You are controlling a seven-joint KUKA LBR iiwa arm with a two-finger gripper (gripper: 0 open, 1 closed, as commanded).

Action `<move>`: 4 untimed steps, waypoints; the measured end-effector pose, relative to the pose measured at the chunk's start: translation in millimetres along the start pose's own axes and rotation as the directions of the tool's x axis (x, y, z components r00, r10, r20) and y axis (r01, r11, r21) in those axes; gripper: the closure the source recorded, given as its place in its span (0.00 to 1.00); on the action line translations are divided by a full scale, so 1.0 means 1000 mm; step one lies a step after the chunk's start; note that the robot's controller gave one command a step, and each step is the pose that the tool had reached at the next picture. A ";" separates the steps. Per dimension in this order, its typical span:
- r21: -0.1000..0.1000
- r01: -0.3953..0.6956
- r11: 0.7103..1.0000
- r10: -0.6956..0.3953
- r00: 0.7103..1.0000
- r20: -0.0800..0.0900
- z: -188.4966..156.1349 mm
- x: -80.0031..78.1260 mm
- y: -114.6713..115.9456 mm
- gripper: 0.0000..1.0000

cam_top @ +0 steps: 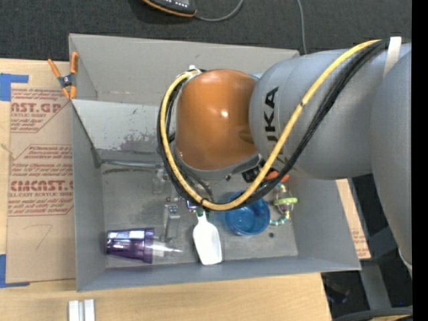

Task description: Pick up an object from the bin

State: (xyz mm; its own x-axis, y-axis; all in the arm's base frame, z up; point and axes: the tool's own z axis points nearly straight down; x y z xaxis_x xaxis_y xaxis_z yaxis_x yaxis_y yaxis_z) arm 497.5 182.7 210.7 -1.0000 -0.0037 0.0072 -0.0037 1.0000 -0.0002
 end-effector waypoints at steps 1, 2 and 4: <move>-0.002 -0.004 1.000 0.004 1.000 0.008 -0.005 -0.002 -0.001 0.00; -0.004 0.077 0.997 -0.077 0.997 0.006 0.143 0.014 0.023 0.00; -0.007 0.076 0.997 -0.076 0.997 0.018 0.139 0.012 0.025 0.00</move>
Offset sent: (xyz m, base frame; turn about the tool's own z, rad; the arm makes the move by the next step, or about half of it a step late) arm -0.0158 0.0218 -0.1407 -0.0773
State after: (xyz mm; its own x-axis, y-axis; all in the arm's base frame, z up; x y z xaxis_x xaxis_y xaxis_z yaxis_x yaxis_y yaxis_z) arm 484.7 207.4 71.7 -0.9968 -0.0795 -0.0104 -0.0795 0.9968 0.0075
